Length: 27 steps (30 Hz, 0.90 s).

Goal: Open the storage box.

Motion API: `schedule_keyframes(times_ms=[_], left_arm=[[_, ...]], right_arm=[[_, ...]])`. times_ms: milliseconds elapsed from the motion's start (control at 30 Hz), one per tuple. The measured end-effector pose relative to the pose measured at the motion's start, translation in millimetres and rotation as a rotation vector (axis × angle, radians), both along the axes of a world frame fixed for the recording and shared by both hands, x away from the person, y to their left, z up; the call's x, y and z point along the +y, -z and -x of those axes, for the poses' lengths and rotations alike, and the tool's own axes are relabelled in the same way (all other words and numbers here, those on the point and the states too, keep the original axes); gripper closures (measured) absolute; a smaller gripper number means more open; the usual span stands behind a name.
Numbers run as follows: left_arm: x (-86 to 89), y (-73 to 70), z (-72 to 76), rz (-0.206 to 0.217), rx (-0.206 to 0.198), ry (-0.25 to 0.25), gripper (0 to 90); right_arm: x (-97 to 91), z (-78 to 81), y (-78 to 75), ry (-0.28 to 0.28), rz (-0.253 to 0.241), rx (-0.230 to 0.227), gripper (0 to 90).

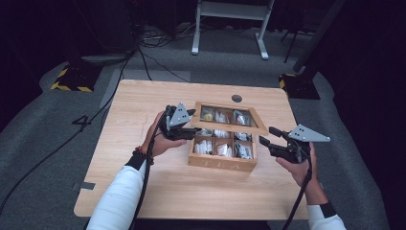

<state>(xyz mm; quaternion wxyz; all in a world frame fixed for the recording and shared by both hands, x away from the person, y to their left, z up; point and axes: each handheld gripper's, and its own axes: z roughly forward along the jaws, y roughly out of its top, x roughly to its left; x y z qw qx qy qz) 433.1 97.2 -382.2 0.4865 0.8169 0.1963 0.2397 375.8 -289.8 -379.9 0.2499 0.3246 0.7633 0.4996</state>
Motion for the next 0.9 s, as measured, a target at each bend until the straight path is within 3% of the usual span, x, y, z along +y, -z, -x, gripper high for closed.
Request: schedule_keyframes(times_ms=[467, 900], left_arm=[[-1.6, -18.4, -15.9, 0.044, -0.002, -0.003, 52.0], [-2.6, -32.5, -32.4, 0.074, 0.000, -0.012, 54.0]], right_arm=[[-5.2, 0.1, 11.1, 0.013, 0.041, 0.032, 39.9], [-11.3, -0.5, 20.6, 0.030, 0.057, 0.050, 41.1]])
